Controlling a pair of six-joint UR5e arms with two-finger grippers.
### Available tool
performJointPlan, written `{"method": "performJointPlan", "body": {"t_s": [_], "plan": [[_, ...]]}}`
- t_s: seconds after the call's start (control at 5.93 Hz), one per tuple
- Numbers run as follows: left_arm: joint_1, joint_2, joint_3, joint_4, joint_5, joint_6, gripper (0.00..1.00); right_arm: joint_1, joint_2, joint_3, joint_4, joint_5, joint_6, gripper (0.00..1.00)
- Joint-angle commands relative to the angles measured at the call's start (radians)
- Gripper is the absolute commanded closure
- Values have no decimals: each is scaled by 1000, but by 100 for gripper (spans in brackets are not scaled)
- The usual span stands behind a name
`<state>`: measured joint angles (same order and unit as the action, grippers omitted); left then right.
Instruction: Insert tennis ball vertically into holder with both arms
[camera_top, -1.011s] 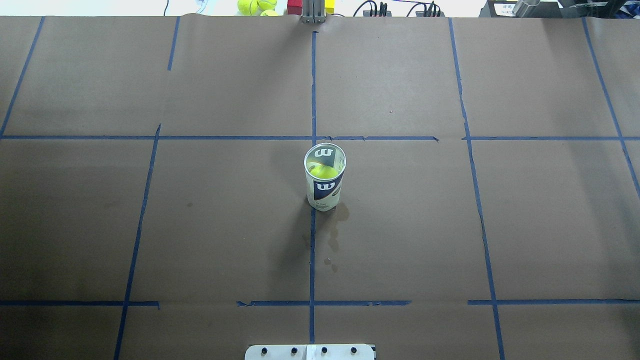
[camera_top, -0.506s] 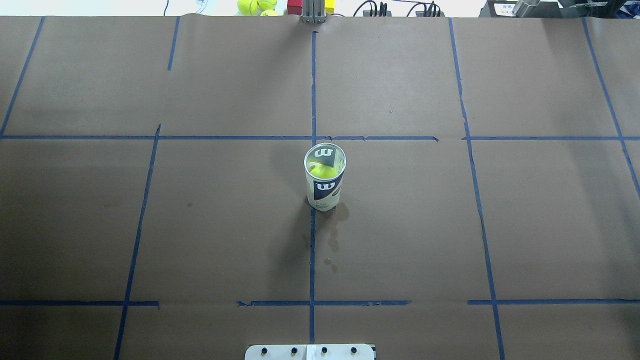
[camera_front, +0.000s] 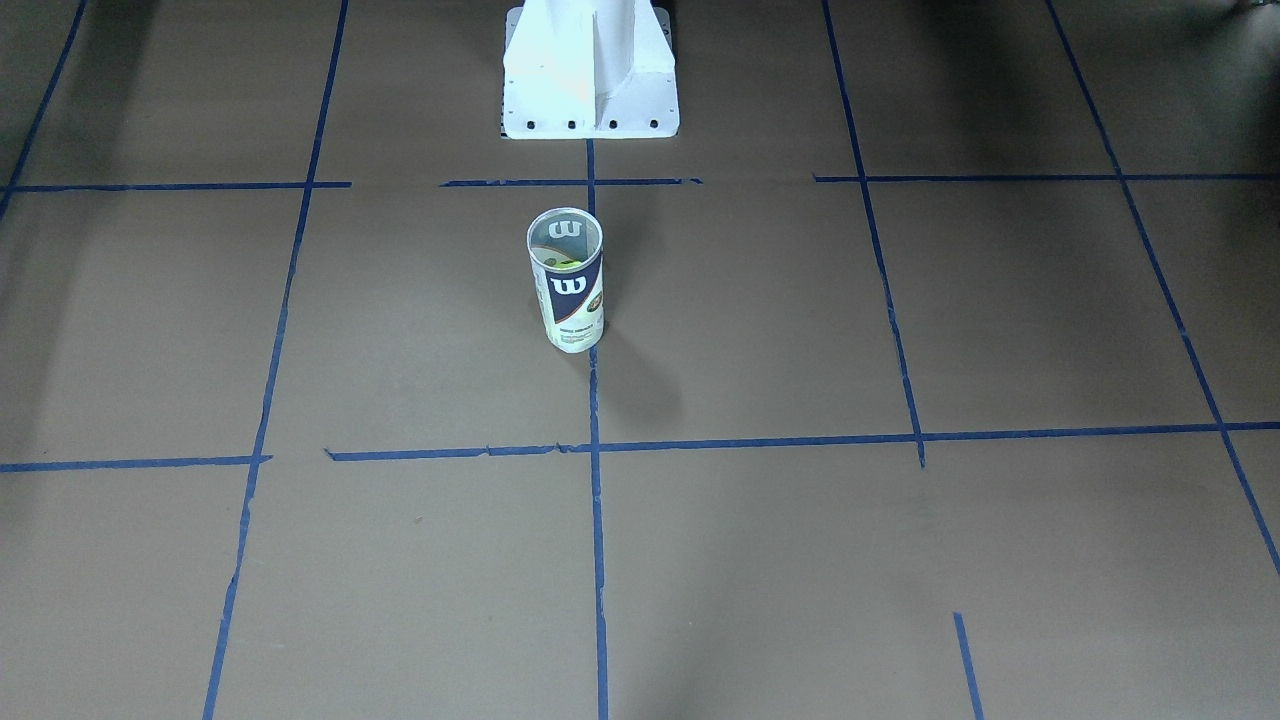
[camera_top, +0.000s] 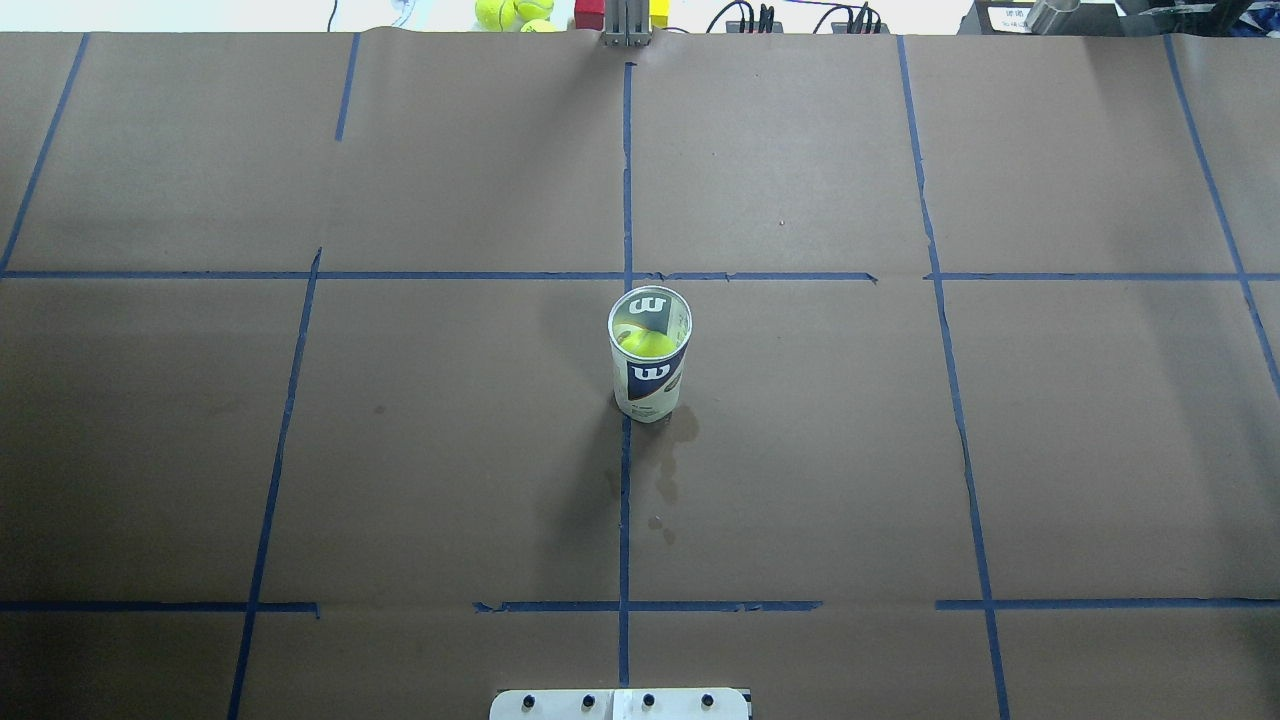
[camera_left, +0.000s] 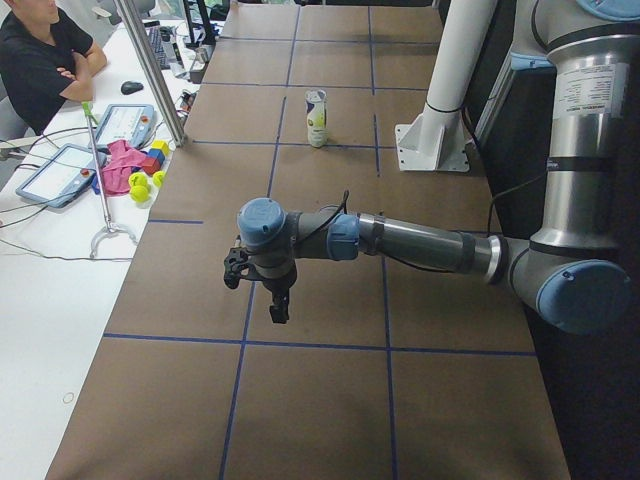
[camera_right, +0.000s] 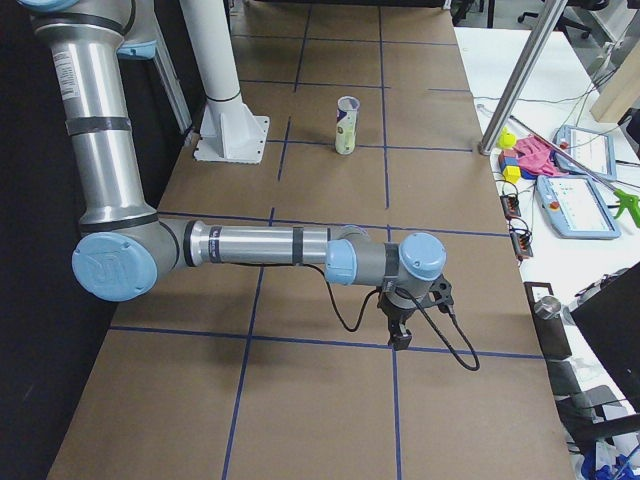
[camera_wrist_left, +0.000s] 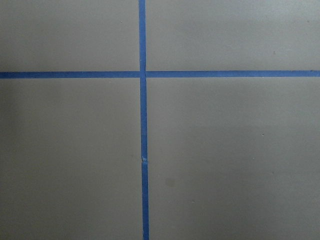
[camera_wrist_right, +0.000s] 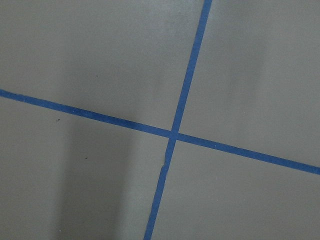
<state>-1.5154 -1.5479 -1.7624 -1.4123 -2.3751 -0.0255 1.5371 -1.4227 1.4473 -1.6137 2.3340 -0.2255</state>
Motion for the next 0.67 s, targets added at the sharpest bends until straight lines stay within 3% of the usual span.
{"method": "performJointPlan", "body": {"t_s": [0.0,0.51], "plan": [[0,6,-11,-1,14,-4,0,0,-1,7,-2,27,5,0],[3,-21,-17,-2,13,-1,0,0,5,-1,50,47,114,0]]}}
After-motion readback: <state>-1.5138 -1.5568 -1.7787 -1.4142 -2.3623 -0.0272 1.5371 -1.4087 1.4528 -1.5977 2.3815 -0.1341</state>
